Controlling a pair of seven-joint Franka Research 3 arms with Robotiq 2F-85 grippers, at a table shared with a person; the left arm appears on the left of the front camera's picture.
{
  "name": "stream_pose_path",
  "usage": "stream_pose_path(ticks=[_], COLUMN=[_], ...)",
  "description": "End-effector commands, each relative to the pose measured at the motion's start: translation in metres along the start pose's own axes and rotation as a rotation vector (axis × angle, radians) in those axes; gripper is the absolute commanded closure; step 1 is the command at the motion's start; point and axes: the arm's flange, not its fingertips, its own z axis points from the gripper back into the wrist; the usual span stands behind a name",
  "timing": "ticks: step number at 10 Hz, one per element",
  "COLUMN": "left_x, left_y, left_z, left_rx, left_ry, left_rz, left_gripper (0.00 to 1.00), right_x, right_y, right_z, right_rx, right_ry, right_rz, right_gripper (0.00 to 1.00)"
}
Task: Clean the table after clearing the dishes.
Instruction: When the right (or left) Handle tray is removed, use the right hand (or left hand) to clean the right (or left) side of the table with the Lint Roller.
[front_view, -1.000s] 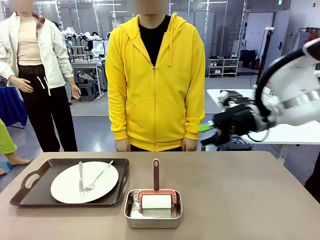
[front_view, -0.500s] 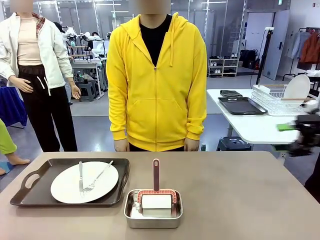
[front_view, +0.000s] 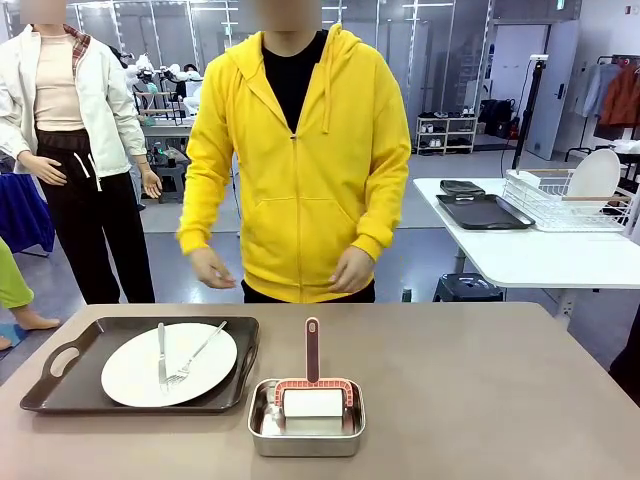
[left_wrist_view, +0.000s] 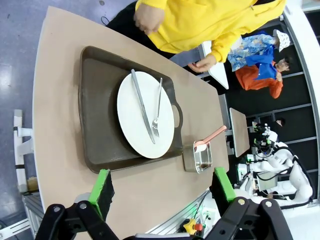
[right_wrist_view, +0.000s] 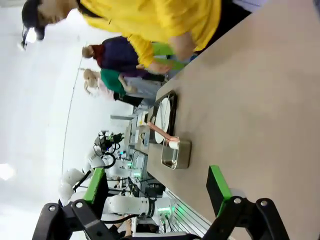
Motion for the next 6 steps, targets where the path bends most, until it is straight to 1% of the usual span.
stream_pose_path(ticks=[1,2,3,6], left_x=[-0.0021,-0.0021,-0.0021,-0.0021], left_y=[0.0003,0.0003,0.0003,0.0003], left_z=[0.0036,0.0036,0.0036,0.0036], left_rx=[0.005,0.005,0.005,0.005], left_ry=[0.008,0.008,0.008,0.008], left_rz=[-0.004,-0.004,-0.004,-0.004], left_gripper=[0.00,0.00,0.00,0.00], right_x=[0.0038,0.0064,0.0011,0.0011], right_y=[-0.0074,-0.0133,-0.0086,-0.0086], right_z=[0.0170,0.0191,0.0129,0.0129], right_rx=[-0.058,-0.076,-0.025,-0.025], right_ry=[-0.068,-0.095,-0.035,-0.035], right_rz=[-0.090,-0.099,-0.032,-0.032], right_gripper=[0.00,0.00,0.00,0.00])
